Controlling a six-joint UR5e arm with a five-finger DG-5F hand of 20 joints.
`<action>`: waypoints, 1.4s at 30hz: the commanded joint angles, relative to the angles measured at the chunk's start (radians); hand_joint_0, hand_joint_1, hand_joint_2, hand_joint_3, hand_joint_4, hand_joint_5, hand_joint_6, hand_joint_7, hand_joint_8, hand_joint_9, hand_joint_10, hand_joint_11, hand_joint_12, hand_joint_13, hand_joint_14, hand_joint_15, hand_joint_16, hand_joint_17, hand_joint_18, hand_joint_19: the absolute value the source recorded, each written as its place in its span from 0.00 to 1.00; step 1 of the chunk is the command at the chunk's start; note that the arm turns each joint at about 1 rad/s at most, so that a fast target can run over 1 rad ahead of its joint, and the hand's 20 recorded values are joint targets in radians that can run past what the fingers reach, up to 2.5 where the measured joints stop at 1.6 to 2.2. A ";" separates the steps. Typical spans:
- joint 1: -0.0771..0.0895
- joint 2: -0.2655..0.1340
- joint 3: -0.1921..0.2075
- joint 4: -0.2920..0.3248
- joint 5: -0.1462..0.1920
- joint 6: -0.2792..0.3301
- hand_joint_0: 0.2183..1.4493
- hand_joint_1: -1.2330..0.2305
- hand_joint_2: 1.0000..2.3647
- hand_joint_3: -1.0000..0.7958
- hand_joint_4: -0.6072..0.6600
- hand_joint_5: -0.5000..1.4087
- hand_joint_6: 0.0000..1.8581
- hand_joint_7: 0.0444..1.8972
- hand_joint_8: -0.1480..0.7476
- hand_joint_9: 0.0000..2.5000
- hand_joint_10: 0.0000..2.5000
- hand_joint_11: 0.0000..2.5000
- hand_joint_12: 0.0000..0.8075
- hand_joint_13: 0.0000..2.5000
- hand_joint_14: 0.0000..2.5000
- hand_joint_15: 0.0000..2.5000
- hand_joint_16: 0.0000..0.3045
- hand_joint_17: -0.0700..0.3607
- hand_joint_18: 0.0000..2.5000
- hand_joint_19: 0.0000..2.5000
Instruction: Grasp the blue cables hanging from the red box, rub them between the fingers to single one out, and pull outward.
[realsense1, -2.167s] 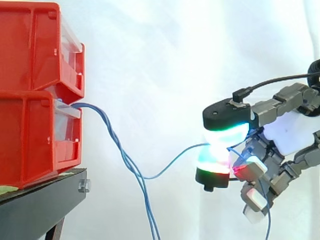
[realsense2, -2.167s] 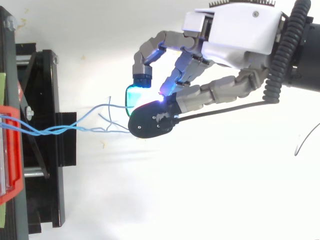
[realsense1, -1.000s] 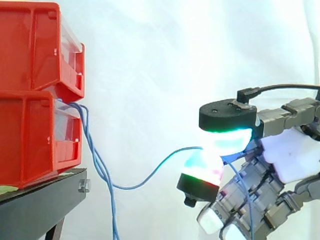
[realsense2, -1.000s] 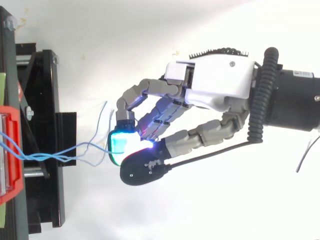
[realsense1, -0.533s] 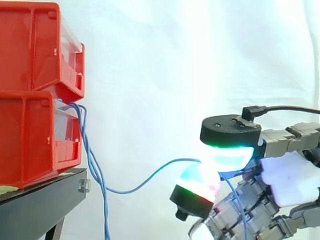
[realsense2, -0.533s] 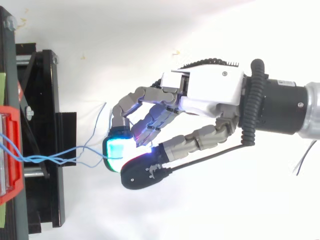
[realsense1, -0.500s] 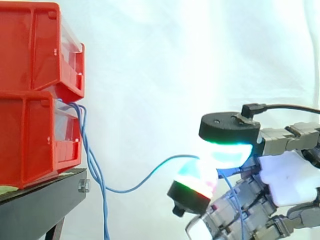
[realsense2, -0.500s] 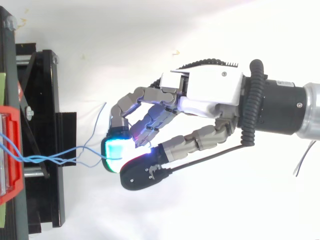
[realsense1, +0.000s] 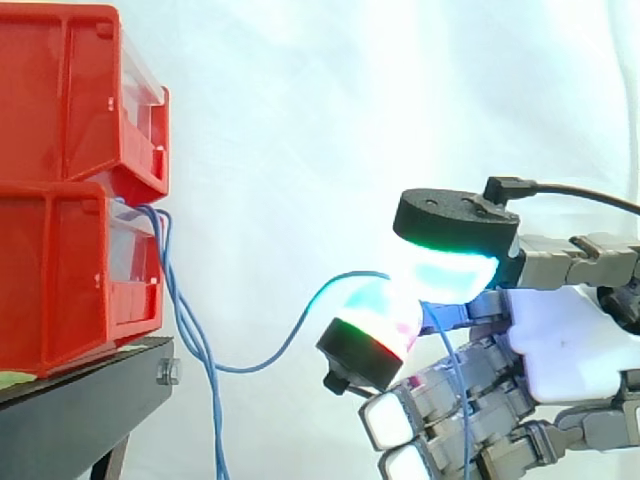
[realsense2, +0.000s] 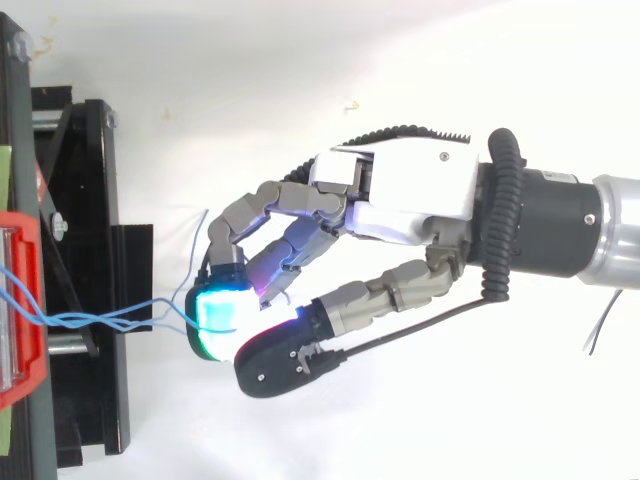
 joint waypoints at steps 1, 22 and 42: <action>0.000 0.000 -0.001 0.001 0.001 0.000 0.29 0.27 0.03 0.56 0.48 0.22 0.48 0.58 0.48 0.38 0.00 0.17 0.50 0.30 0.01 0.18 0.18 0.46 0.22 0.12; 0.000 0.000 -0.001 -0.001 0.001 -0.001 0.29 0.29 0.00 0.56 0.50 0.22 0.48 0.57 0.50 0.38 0.00 0.18 0.50 0.29 0.01 0.19 0.18 0.45 0.23 0.12; 0.000 0.000 -0.001 -0.001 0.002 -0.001 0.29 0.30 0.00 0.55 0.50 0.22 0.48 0.56 0.51 0.38 0.00 0.20 0.47 0.29 0.01 0.18 0.17 0.44 0.25 0.13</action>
